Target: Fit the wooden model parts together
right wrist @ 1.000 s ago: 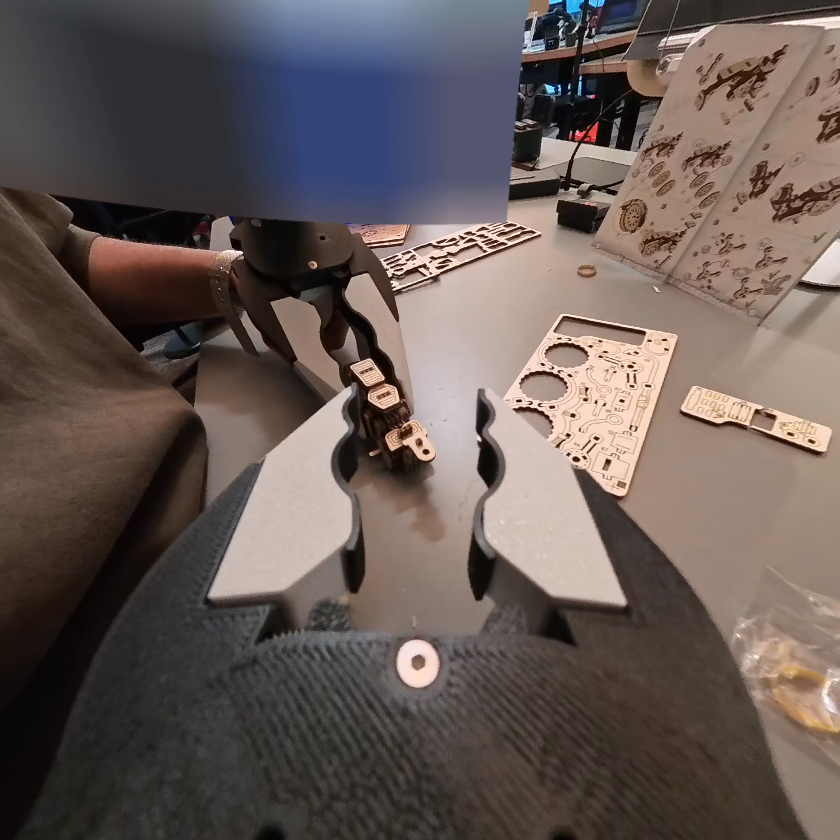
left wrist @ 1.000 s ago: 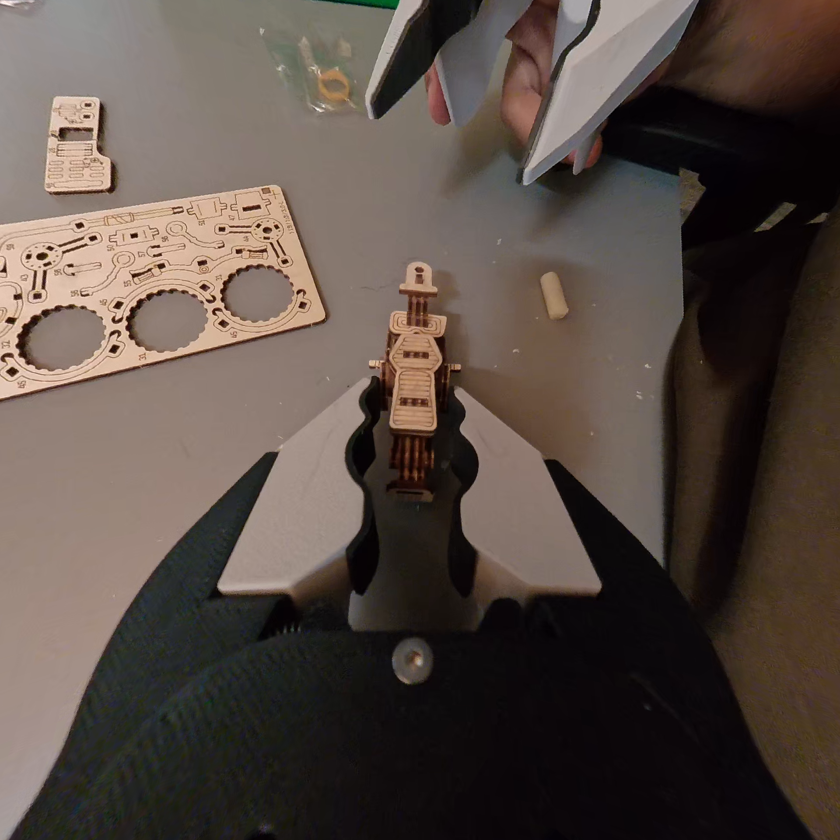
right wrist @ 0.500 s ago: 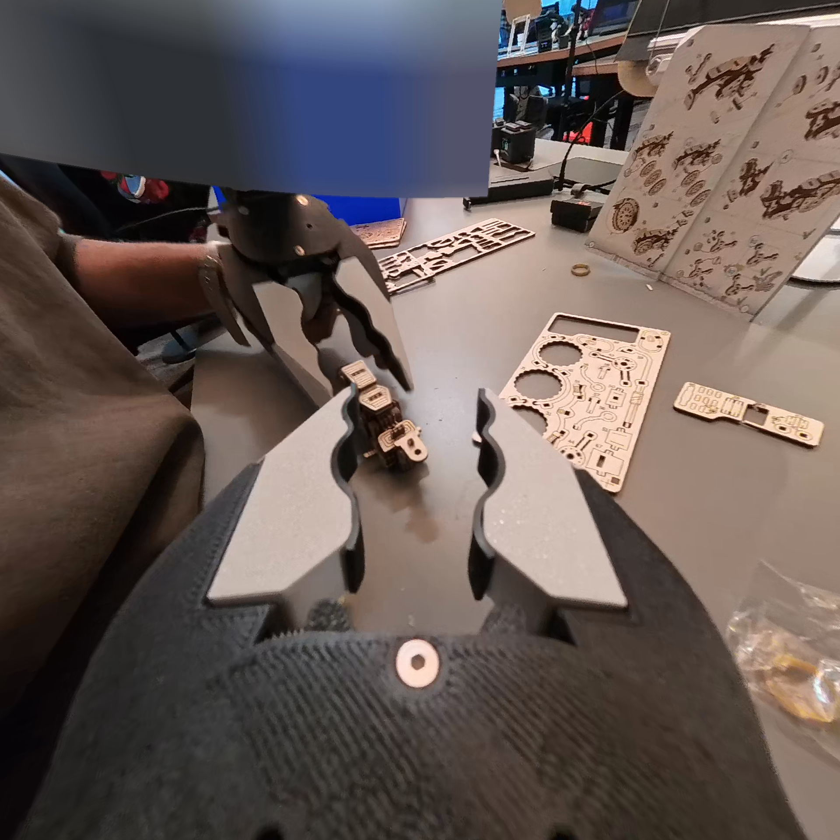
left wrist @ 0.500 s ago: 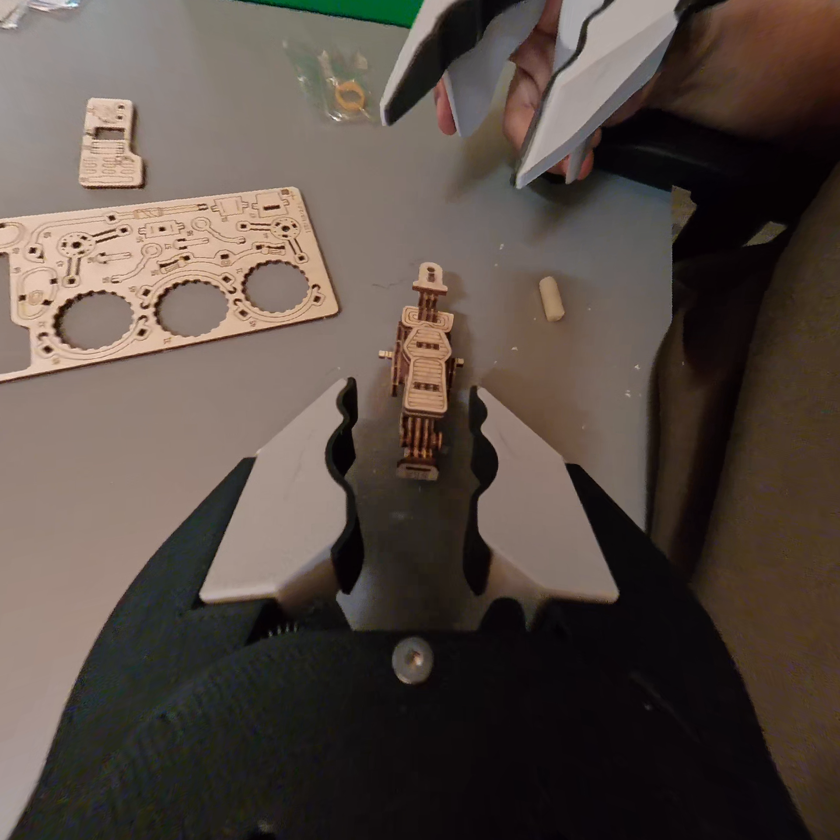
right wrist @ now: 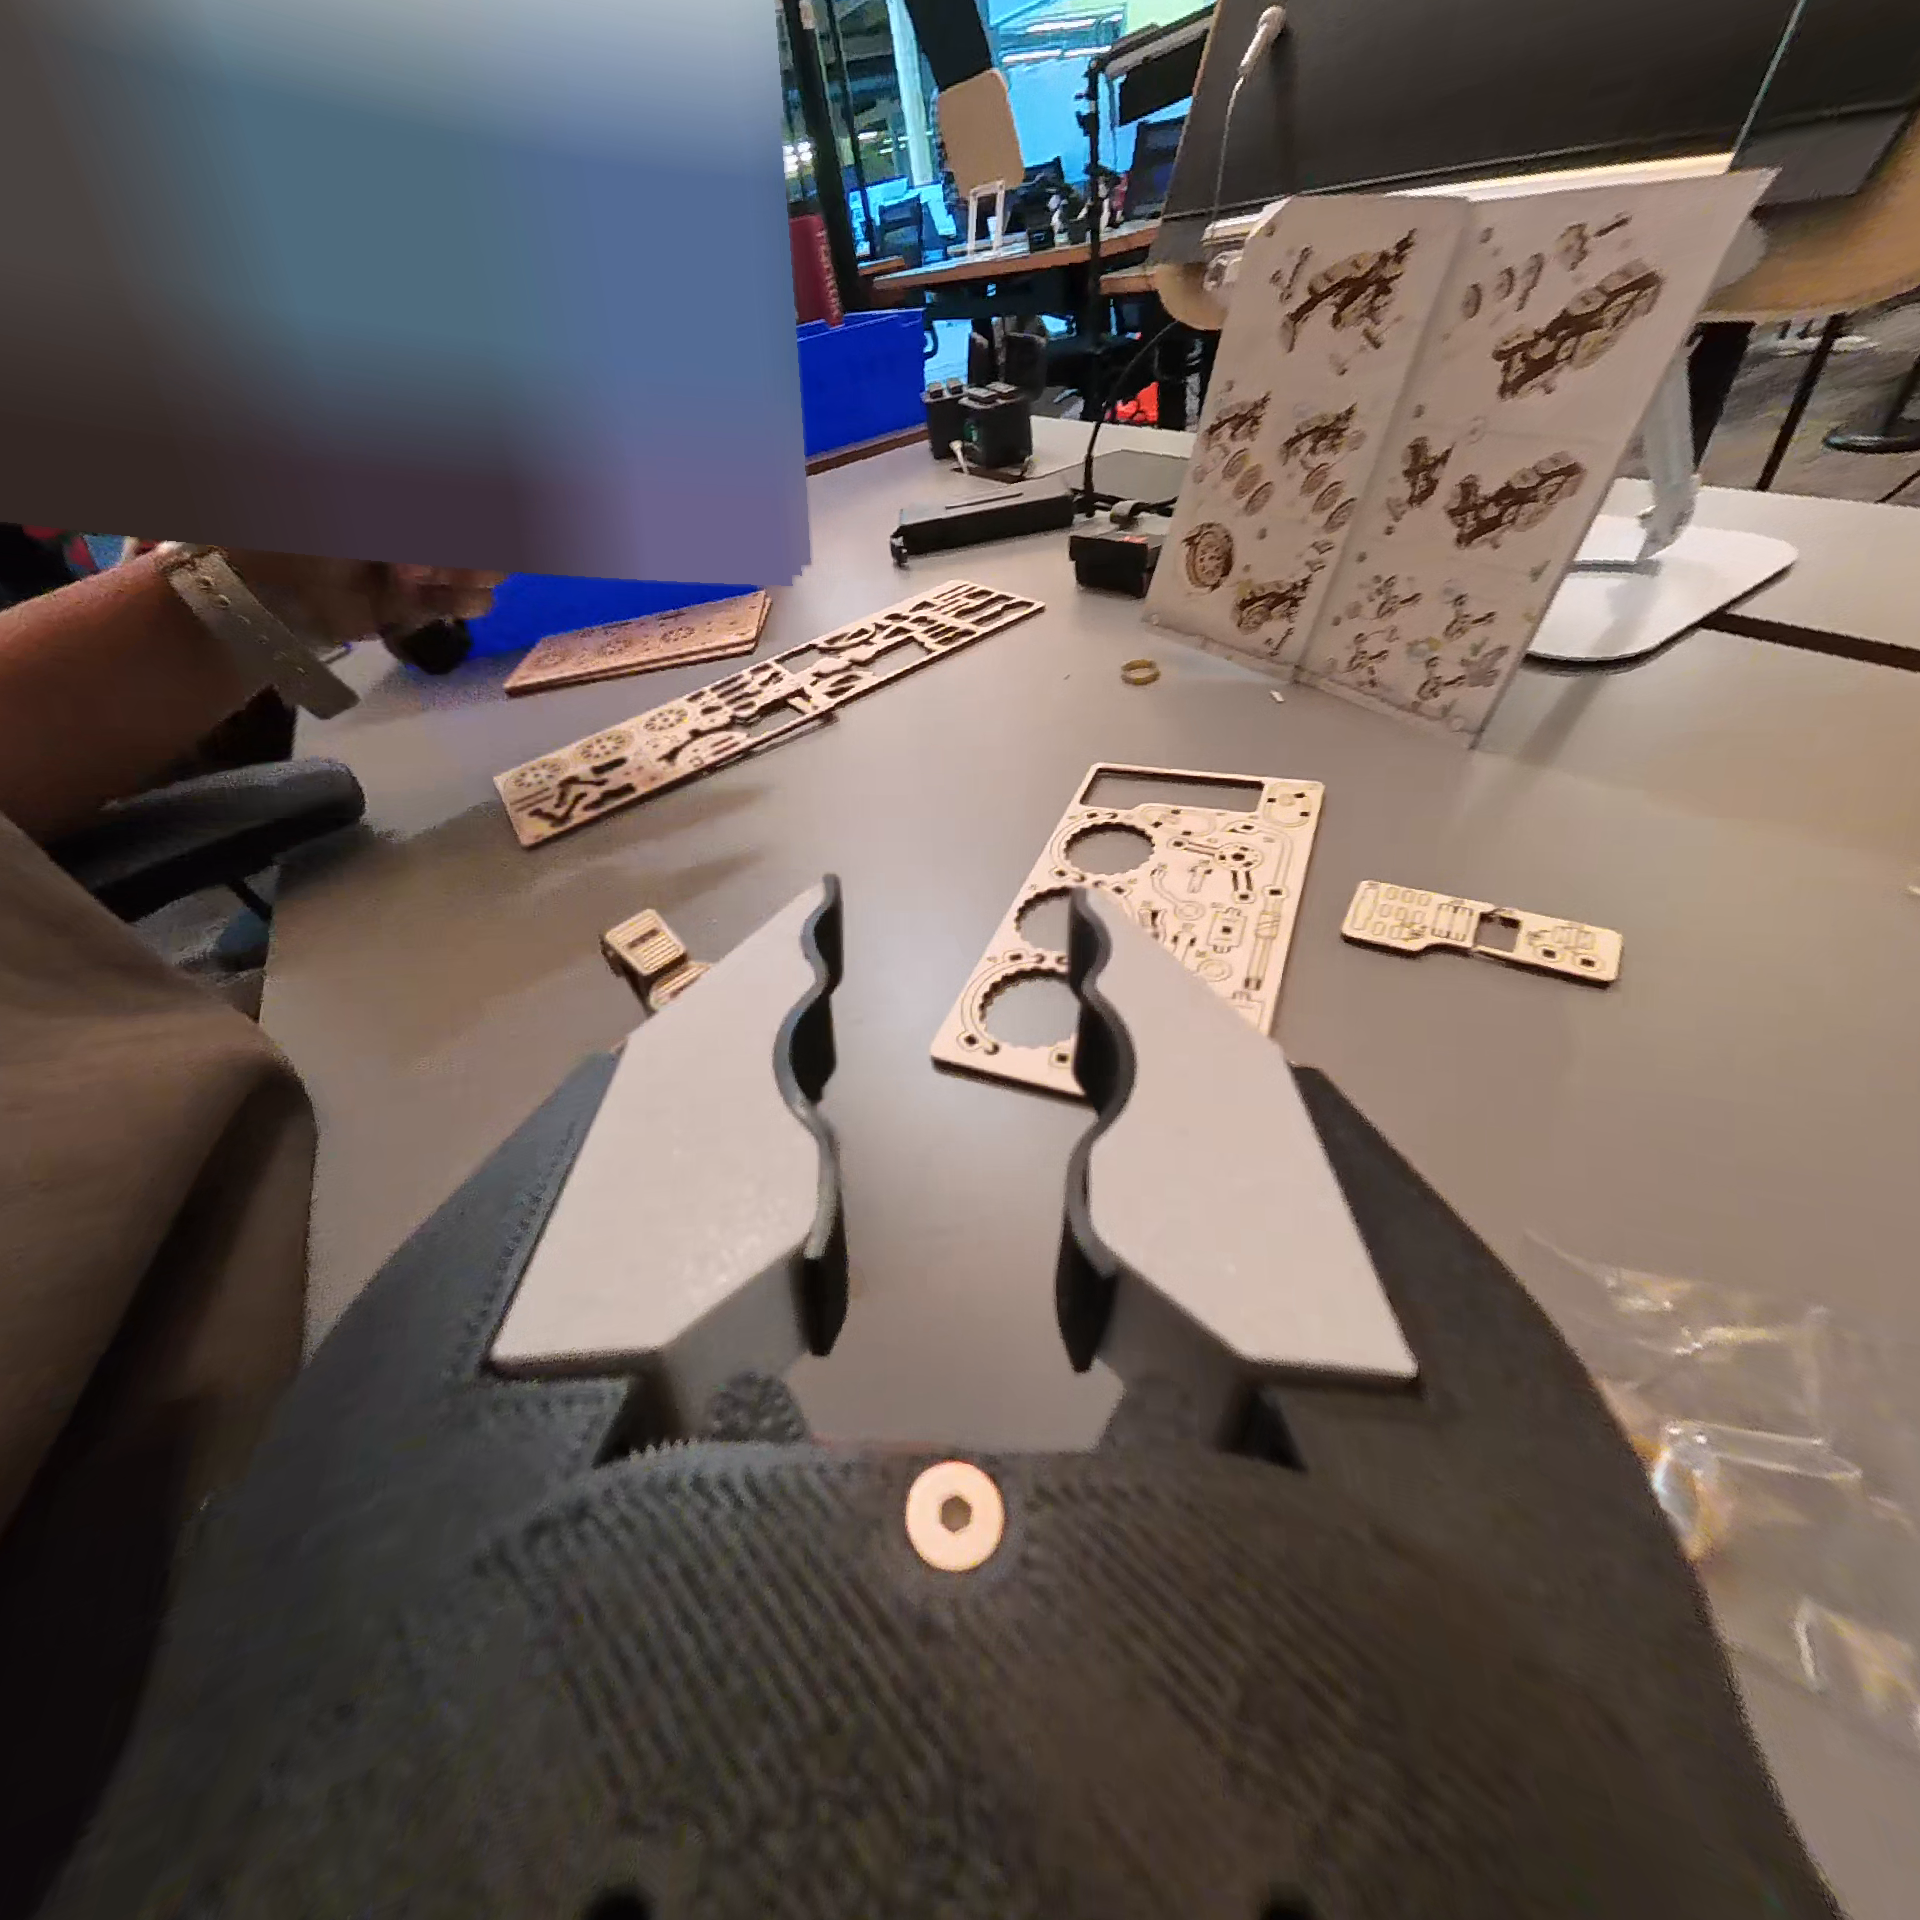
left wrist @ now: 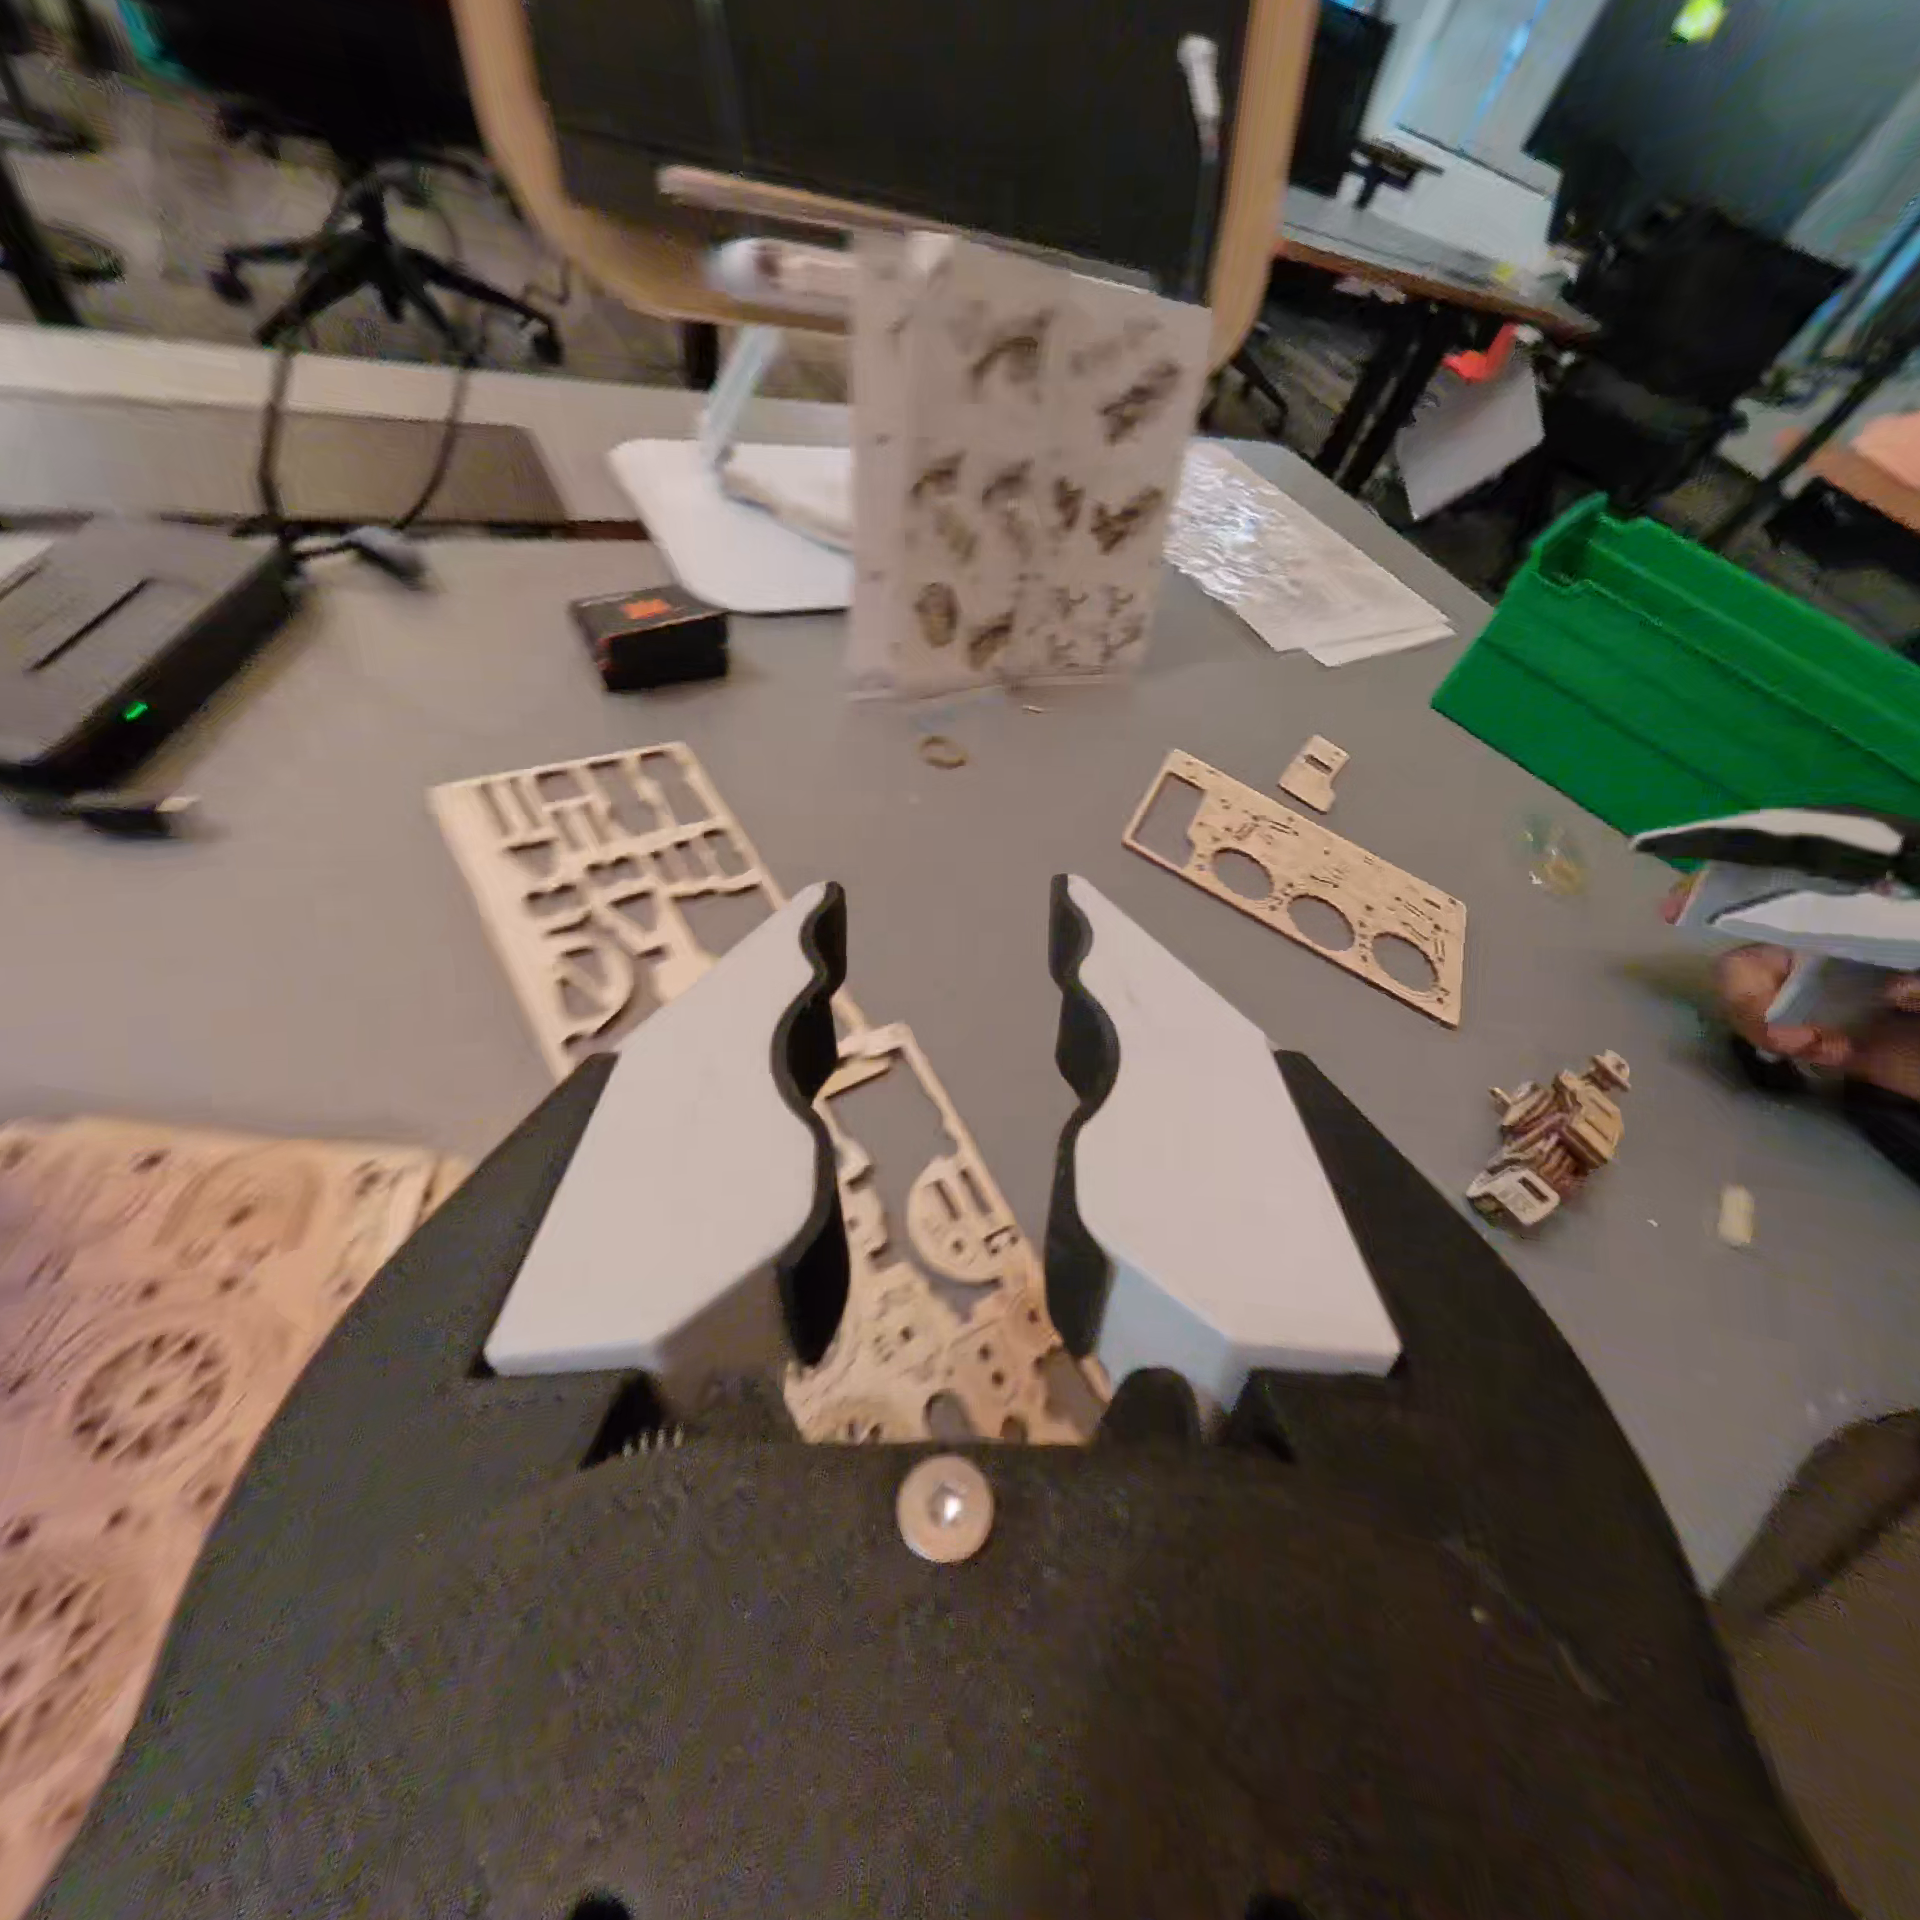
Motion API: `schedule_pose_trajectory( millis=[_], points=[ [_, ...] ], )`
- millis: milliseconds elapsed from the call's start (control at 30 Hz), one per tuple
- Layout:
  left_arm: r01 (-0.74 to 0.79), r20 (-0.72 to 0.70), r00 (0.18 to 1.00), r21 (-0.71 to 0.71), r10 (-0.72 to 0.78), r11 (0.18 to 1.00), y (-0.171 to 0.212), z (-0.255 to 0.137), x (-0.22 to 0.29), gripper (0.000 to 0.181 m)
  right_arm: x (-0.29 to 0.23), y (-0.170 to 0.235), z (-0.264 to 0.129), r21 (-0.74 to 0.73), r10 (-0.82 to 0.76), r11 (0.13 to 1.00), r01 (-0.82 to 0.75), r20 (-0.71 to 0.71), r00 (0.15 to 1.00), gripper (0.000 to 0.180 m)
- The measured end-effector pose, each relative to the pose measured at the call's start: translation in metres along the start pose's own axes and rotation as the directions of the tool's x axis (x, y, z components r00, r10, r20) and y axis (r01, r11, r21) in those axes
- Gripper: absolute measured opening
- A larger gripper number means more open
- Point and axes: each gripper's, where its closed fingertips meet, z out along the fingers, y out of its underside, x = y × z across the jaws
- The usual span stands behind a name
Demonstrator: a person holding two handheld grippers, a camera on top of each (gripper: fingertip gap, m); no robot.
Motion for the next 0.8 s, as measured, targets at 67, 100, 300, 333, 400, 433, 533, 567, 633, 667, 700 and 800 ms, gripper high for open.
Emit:
schedule_pose_trajectory(
  millis=[67, 100, 300, 333, 400, 433, 533, 567, 633, 667, 700, 800],
  points=[
    [0.049, 0.018, 0.999, -0.009, -0.049, 0.999, 0.005, -0.012, -0.018, 0.038, 0.004, -0.002, 0.002, 0.008, 0.005, 1.000, -0.005, -0.014, 1.000, 0.040],
    [0.056, 0.029, 0.998, -0.009, -0.056, 0.998, 0.009, -0.014, -0.022, 0.037, 0.005, -0.002, 0.003, 0.009, 0.012, 1.000, -0.012, -0.018, 1.000, 0.040],
    [-0.010, 0.116, 0.993, -0.152, 0.028, 0.988, 0.045, -0.003, -0.038, 0.038, 0.014, -0.005, 0.005, 0.028, 0.069, 0.997, -0.068, -0.035, 0.997, 0.038],
    [-0.019, 0.111, 0.993, -0.165, 0.037, 0.986, 0.048, -0.002, -0.039, 0.038, 0.016, -0.005, 0.005, 0.030, 0.081, 0.996, -0.079, -0.038, 0.996, 0.038],
    [0.002, 0.060, 0.998, -0.167, 0.008, 0.986, 0.052, 0.002, -0.033, 0.040, 0.019, -0.005, 0.006, 0.026, 0.106, 0.994, -0.105, -0.038, 0.994, 0.038],
    [0.030, 0.046, 0.999, -0.164, -0.023, 0.986, 0.053, 0.003, -0.033, 0.041, 0.020, -0.004, 0.007, 0.020, 0.119, 0.993, -0.119, -0.036, 0.992, 0.038],
    [0.091, 0.029, 0.996, -0.164, -0.087, 0.982, 0.055, 0.005, -0.038, 0.043, 0.018, 0.001, 0.012, -0.021, 0.134, 0.991, -0.134, -0.009, 0.991, 0.041],
    [0.097, 0.036, 0.995, -0.174, -0.092, 0.980, 0.057, 0.004, -0.040, 0.044, 0.016, 0.002, 0.013, -0.033, 0.124, 0.992, -0.124, -0.005, 0.992, 0.041],
    [0.108, 0.082, 0.992, -0.215, -0.092, 0.971, 0.062, 0.002, -0.047, 0.042, 0.013, 0.003, 0.014, -0.042, 0.087, 0.995, -0.087, -0.009, 0.996, 0.040],
    [0.107, 0.090, 0.992, -0.245, -0.088, 0.964, 0.066, 0.000, -0.048, 0.039, 0.011, 0.004, 0.014, -0.043, 0.065, 0.997, -0.065, -0.014, 0.998, 0.040],
    [0.109, 0.086, 0.992, -0.279, -0.089, 0.954, 0.071, -0.001, -0.047, 0.038, 0.009, 0.004, 0.014, -0.044, 0.042, 0.998, -0.043, -0.017, 0.999, 0.039],
    [0.129, 0.126, 0.988, -0.318, -0.093, 0.939, 0.078, -0.004, -0.052, 0.033, 0.002, 0.004, 0.014, -0.042, -0.024, 0.999, 0.024, -0.020, 1.000, 0.037]
  ],
)
